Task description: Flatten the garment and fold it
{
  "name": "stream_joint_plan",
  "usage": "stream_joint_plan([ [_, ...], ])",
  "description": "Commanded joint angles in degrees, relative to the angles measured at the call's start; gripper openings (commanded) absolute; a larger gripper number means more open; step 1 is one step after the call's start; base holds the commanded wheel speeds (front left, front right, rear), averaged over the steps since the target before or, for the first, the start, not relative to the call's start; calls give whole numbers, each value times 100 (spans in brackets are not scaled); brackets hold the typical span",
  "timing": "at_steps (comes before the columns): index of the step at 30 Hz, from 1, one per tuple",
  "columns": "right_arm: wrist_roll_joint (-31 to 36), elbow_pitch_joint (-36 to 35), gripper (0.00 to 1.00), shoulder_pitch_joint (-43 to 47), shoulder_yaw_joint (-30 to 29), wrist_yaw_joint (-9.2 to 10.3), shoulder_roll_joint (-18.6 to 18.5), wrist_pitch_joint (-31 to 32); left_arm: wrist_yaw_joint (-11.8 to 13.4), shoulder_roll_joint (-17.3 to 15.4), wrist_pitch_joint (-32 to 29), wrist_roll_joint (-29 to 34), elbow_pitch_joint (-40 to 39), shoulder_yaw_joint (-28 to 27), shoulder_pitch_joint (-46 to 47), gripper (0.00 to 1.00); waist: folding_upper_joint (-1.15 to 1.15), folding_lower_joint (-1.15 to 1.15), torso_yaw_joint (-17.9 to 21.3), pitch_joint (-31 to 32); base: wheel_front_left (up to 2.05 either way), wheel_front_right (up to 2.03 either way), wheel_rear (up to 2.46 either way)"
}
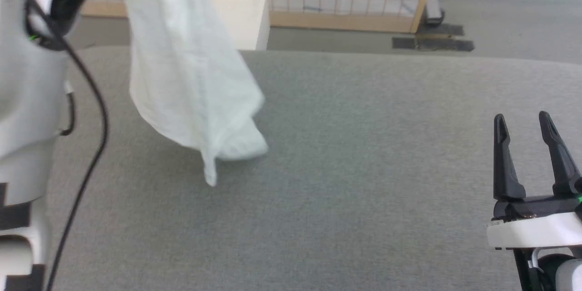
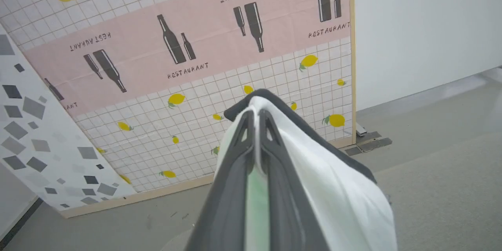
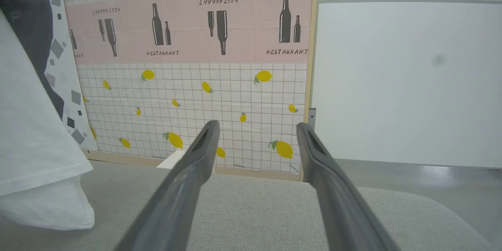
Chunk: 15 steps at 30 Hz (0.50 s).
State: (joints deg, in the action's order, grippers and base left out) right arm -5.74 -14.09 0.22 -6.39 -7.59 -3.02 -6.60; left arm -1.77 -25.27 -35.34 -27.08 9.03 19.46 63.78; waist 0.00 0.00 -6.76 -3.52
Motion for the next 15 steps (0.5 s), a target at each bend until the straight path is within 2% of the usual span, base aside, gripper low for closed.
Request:
stream_joint_plan([
  [1, -65, 23, 100, 72, -35, 10, 11, -31, 23, 127, -25, -36, -49, 70, 142, 0, 0, 0, 303, 316, 0, 0, 0],
  [7, -114, 13, 100, 138, -107, 10, 12, -34, -45, 694, -77, -265, -156, 392, 146, 0, 0, 0, 556, 449, 0, 0, 0],
  [15, -157, -75, 100, 129, -169, 10, 13, -41, -74, 1462, 104, -441, -218, 859, -21, 0, 0, 0, 907, 283, 0, 0, 0],
])
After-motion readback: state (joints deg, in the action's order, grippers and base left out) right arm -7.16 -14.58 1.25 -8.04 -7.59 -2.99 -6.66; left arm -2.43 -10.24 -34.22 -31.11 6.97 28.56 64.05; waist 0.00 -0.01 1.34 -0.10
